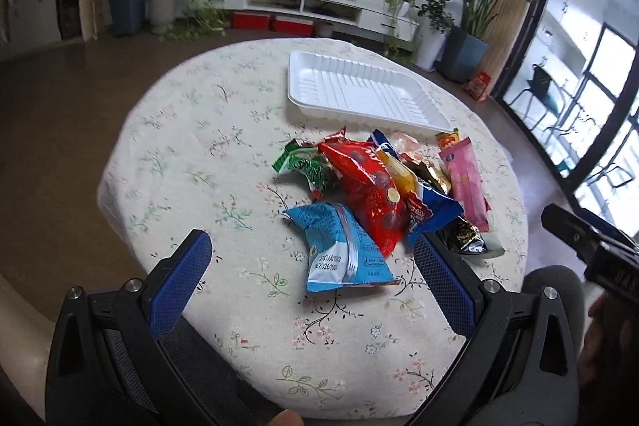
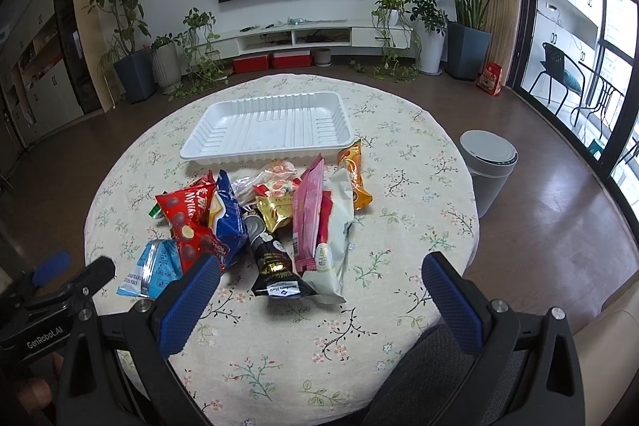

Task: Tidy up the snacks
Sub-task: 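Grasp the blue wafer bag with left tool while right tool grasps pink bar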

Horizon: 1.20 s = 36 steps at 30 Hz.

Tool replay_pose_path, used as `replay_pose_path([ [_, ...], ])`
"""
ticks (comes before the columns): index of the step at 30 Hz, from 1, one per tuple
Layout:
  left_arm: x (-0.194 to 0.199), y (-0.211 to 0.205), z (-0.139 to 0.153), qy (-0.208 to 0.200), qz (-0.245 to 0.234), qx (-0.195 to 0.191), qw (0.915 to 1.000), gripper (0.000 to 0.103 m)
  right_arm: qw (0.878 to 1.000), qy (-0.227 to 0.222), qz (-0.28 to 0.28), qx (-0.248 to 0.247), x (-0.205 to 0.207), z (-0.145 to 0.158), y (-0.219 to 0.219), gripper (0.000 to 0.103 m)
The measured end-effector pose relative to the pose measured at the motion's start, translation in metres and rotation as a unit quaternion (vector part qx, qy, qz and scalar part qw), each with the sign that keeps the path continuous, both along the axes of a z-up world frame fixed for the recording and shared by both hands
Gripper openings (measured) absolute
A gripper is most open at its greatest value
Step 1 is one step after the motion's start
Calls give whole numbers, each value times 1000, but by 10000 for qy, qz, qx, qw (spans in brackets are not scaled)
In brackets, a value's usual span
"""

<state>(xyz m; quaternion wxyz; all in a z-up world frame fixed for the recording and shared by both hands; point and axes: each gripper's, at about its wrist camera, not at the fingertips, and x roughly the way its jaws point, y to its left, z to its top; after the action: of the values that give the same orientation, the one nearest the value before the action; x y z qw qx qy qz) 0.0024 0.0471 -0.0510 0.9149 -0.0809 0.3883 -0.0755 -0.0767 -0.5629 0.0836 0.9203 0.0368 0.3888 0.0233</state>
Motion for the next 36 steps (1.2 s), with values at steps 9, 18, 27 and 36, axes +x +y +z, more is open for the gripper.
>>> replay_pose_path([
  [9,17,22,-12,505,172,-151,9985,103,9989,25,141,447,22,-2,-33,103],
  [18,68,-34,-39,1304,-421,503,9893,102,9967,351,319,662,53,-23,-45,98],
  [27,95,-40,-61,1709,-543,657,9816,89,9935,582,454,870,72,-37,-49,93],
  [36,109,-35,-75,1772,-728,478,9803,57,9925,710,515,853,74,-43,-48,85],
])
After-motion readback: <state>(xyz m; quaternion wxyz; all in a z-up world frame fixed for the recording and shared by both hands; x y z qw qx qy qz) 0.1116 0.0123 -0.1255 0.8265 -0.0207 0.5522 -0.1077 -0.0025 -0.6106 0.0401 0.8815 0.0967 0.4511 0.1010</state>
